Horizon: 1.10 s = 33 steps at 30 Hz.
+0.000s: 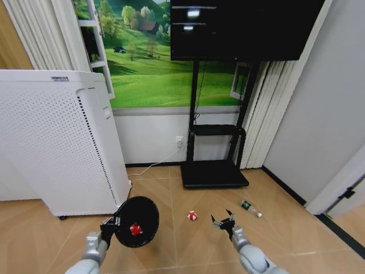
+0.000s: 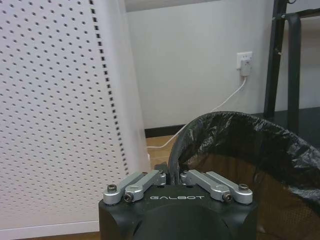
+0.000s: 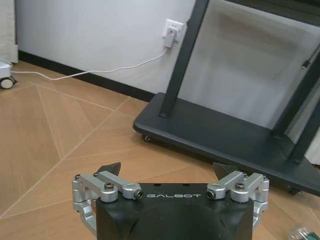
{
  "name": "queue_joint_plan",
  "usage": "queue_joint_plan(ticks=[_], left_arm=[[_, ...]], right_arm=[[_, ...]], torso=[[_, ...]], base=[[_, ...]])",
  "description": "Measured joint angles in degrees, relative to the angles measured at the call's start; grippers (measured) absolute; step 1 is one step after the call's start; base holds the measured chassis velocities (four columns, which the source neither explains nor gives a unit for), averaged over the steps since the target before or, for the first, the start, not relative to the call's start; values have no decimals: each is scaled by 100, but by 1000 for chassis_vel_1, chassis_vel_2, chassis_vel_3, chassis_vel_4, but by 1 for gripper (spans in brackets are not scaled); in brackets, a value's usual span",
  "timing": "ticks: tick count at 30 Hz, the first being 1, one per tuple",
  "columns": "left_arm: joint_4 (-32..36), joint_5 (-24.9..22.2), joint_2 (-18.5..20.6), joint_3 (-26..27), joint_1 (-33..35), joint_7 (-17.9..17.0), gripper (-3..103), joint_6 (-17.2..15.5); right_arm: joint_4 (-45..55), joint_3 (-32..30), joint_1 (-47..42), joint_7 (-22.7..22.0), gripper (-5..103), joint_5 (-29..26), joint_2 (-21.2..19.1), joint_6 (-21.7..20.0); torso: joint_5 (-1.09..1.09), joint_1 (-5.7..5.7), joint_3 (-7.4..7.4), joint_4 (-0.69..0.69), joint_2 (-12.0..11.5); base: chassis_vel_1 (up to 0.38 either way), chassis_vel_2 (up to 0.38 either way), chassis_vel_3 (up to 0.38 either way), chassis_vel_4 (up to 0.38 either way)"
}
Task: Pick up the trash bin and place the garbage on the floor into it.
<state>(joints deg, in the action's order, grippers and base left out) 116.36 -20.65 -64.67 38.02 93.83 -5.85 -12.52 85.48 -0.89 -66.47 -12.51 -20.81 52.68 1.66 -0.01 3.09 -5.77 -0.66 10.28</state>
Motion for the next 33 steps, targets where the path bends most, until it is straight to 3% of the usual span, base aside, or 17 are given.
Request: queue_joint_plan(ticks=[11,13,17,24,33], left_arm=[[46,-237,226,274,122,-108,7,-40],[-45,-284,263,398,180,-121,7,-28],[-95,-321,279,497,232,-123,7,-9],[-249,-329,290,634,371,-140,7,27],[-296,-365,333,622,297,-210,7,27]], right_arm=[[-1137,1020,969,85,100,242,381,136],[-1633,1395,1336,83,100,270,661,142],[-2071,1641,1588,79,100,335,947,153],[-3229,2142,2307,121,100,466,1837,303],[-4214,2289,2724,97,100,777,2326,403]], torso=[[1,0,-1,-3,-1],[-1,0,0,0,-1],[0,0,-1,-1,0],[-1,1,-1,0,0],[0,2,-1,-2,0]], base=[[0,0,0,0],[0,0,0,0],[0,0,0,0],[0,0,0,0],[0,0,0,0]])
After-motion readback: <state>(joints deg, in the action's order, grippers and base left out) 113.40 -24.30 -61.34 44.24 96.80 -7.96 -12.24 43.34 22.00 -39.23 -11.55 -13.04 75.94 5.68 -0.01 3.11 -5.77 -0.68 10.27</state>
